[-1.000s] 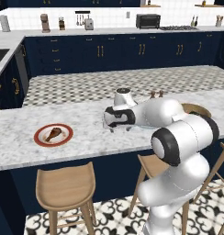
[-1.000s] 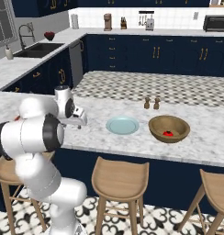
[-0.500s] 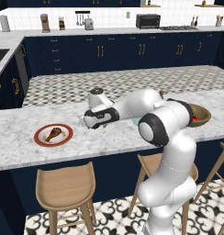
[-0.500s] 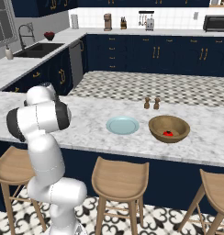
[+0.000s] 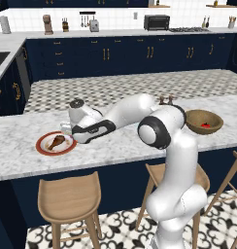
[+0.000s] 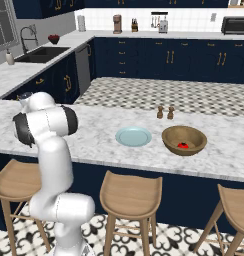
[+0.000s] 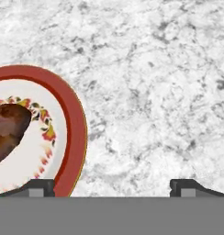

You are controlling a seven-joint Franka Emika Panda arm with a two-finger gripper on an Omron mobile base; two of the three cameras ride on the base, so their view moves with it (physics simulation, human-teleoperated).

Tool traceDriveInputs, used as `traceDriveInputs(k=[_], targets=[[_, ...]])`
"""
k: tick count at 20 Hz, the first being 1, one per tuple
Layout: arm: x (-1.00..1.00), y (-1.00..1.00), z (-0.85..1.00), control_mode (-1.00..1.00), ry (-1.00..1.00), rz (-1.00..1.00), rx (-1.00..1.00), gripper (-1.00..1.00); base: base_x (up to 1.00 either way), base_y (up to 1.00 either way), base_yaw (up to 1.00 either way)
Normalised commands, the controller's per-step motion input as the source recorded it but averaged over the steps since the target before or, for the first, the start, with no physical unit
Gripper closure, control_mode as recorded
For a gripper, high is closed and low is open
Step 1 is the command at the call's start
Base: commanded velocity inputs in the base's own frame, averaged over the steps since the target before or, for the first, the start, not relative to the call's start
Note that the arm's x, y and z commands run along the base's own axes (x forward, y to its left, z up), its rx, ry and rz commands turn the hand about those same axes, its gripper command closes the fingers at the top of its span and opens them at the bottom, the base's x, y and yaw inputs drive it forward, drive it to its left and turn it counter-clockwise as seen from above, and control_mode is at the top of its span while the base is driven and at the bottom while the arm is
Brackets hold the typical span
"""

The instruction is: Pick the chicken drumstick and tomato from their plates and place them in the bowl. Then put the bowl in the fridge.

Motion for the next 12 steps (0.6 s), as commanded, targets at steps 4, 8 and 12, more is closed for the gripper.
traceDriveInputs(k=[4,8,12], targets=[[0.21,0.87,0.03,-1.0,0.02,-0.27,0.08,-1.0,0.0,0.0,0.0],[0.36,0.57,0.0,-1.0,0.0,-0.27,0.02,-1.0,0.0,0.0,0.0],[0.52,0.29,-0.04,-1.0,0.02,-0.2,0.03,-1.0,0.0,0.0,0.0]])
